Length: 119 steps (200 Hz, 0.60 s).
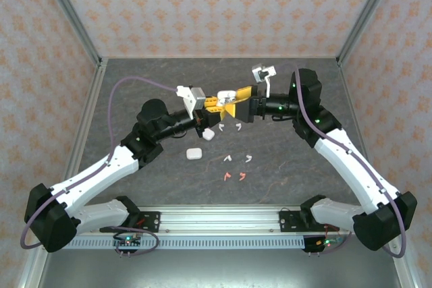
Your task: Insert the wireless bluetooth earbuds into the charging case
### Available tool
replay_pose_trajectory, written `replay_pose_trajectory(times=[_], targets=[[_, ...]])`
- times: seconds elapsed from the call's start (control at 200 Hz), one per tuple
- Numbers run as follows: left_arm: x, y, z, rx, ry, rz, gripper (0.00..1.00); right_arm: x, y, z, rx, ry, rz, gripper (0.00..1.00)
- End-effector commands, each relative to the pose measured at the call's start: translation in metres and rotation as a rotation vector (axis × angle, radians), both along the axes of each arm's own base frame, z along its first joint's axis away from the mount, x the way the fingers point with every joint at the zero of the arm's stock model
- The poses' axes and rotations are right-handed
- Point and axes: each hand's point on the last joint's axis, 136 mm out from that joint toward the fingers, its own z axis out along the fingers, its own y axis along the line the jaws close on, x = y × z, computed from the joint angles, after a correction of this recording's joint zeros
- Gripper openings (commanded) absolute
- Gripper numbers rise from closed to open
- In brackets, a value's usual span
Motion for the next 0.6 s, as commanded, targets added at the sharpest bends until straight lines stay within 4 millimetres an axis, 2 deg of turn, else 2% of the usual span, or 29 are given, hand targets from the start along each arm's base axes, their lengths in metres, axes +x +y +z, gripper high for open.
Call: replay_pose_trajectory(times=[0.0,0.591], targets=[[-0.0040,-0.0006,0.0070,-0.022,-0.013,-0.012,0.00,-0.0134,-0.0017,0.0305,0.045,-0.138,0.029,0.95],[-0.0029,0.0034,0.0027,-0.005,-0.004,0.014,0.00,-0.0109,-0.0082,0.0379,0.068,-0.202,-0.039,0.95]])
